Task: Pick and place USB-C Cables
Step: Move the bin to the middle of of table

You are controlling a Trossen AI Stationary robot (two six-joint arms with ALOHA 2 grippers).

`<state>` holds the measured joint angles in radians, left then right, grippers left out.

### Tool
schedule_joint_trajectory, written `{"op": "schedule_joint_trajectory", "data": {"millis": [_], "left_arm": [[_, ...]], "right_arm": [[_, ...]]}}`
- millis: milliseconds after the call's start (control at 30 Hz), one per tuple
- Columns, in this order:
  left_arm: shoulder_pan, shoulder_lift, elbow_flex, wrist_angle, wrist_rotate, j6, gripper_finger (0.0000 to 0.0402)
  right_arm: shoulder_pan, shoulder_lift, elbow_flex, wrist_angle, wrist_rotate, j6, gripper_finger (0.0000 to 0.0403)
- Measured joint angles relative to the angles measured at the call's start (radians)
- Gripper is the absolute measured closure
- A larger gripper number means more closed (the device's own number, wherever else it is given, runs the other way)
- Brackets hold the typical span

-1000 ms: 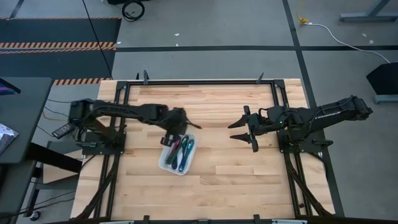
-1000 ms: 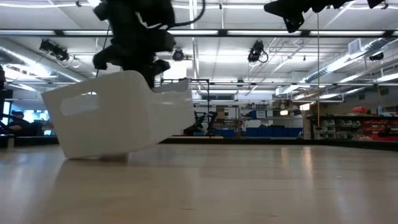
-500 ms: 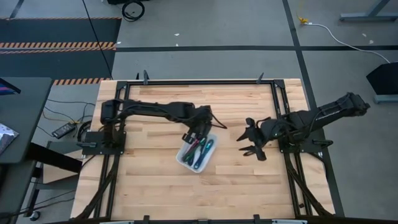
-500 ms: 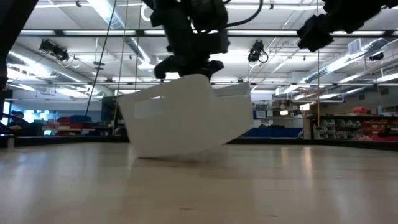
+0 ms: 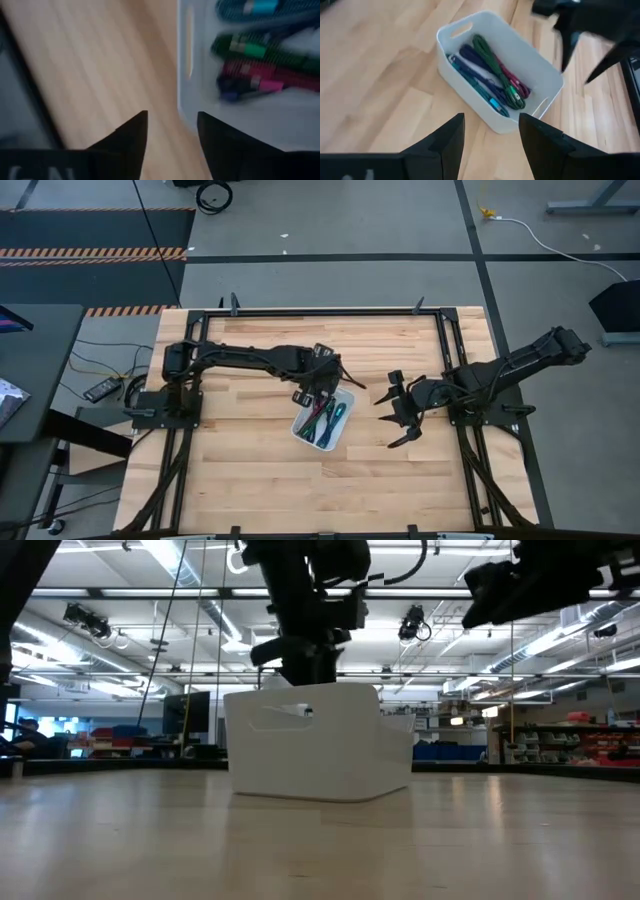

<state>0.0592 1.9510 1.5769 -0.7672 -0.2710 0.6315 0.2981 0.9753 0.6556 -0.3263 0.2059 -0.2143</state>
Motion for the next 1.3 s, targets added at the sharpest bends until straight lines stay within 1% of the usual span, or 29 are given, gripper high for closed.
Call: {"op": "schedule_joint_trajectory", "data": {"millis": [67, 167, 267, 333, 433, 533, 667, 767, 933, 1067, 1200, 1300], "left_arm": [[-0.014, -0.009, 0.037, -0.092, -0.051, -0.065, 0.0212], [-0.039, -0.020, 0.131, -0.279, -0.052, -0.243, 0.0206], [-0.061, -0.018, 0.215, -0.525, -0.010, -0.468, 0.0211], [-0.074, -0.022, 0.235, -0.621, 0.029, -0.589, 0.0216], [-0.098, -0.032, 0.232, -0.766, 0.071, -0.726, 0.0225], [-0.136, -0.038, 0.233, -0.792, 0.089, -0.812, 0.0232], [-0.203, -0.037, 0.233, -0.787, 0.092, -0.861, 0.0241], [-0.248, -0.037, 0.233, -0.759, 0.083, -0.897, 0.0245], [-0.326, -0.063, 0.231, -0.684, 0.047, -0.973, 0.0246], [-0.408, -0.086, 0.231, -0.613, 0.006, -1.025, 0.0246], [-0.489, -0.101, 0.232, -0.619, -0.059, -1.103, 0.0246], [-0.550, -0.103, 0.232, -0.616, -0.101, -1.175, 0.0246]], "right_arm": [[0.000, 0.020, 0.000, -0.006, 0.002, -0.029, 0.0209], [-0.006, 0.058, 0.000, -0.003, 0.003, -0.087, 0.0209], [-0.021, 0.109, 0.000, 0.038, 0.002, -0.137, 0.0209], [-0.031, 0.150, 0.000, 0.077, 0.000, -0.170, 0.0209], [-0.043, 0.214, 0.000, 0.133, -0.037, -0.207, 0.0210], [-0.054, 0.288, 0.033, 0.122, -0.073, -0.208, 0.0213], [-0.054, 0.389, 0.123, 0.058, -0.075, -0.232, 0.0219], [-0.059, 0.459, 0.205, -0.014, -0.080, -0.257, 0.0224], [-0.088, 0.568, 0.308, -0.097, -0.147, -0.264, 0.0226], [-0.106, 0.638, 0.339, -0.140, -0.150, -0.279, 0.0226], [-0.119, 0.675, 0.344, -0.130, -0.149, -0.290, 0.0226], [-0.125, 0.680, 0.345, -0.105, -0.147, -0.307, 0.0226]]}}
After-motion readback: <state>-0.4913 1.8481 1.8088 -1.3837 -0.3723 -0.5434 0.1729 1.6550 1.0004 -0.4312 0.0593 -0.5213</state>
